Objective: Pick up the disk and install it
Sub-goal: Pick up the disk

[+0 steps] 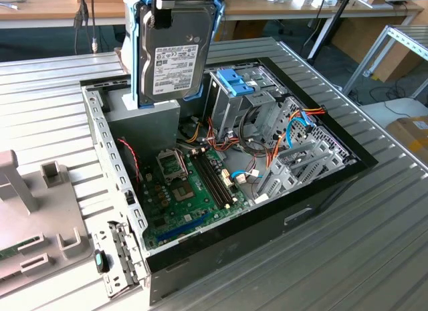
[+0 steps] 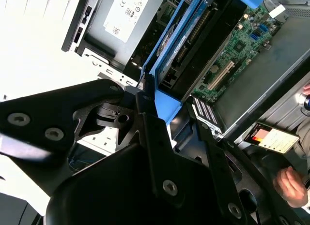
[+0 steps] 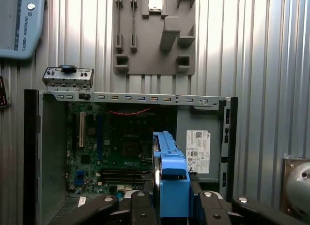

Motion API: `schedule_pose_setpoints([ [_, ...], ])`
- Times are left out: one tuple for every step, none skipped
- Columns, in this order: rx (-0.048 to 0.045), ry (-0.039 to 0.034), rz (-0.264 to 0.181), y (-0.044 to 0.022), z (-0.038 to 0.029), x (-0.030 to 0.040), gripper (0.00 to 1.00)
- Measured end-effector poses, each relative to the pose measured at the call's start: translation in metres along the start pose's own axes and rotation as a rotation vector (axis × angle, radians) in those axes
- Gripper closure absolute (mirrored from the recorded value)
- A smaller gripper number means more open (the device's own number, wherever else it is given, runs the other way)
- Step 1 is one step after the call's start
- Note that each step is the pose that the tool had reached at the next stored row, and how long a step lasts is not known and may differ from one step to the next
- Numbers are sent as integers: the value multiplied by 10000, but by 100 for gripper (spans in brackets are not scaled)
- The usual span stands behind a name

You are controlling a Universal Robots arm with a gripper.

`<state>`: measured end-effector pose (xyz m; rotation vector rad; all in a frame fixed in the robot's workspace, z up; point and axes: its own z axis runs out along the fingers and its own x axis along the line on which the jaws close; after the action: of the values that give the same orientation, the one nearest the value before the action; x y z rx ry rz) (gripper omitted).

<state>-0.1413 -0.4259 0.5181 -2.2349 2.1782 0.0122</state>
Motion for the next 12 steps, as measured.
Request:
schedule_pose_setpoints([
  [0, 0, 0, 0, 0, 13, 63],
  [0, 0, 1, 1, 0, 26, 63],
  [0, 0, 0, 1, -1, 40, 63],
  [0, 0, 0, 1, -1, 48, 63],
  [0, 0, 0, 2, -1, 58, 63],
  [0, 0, 0, 2, -1, 67, 63],
  [0, 0, 0, 2, -1, 78, 63],
  [0, 0, 1, 3, -2, 104, 63],
  [0, 1, 0, 3, -2, 118, 63],
  [-1, 1, 1, 3, -2, 131, 63],
  [0, 0, 0, 4, -2, 152, 63],
  [0, 0, 1, 5, -2, 169, 63],
])
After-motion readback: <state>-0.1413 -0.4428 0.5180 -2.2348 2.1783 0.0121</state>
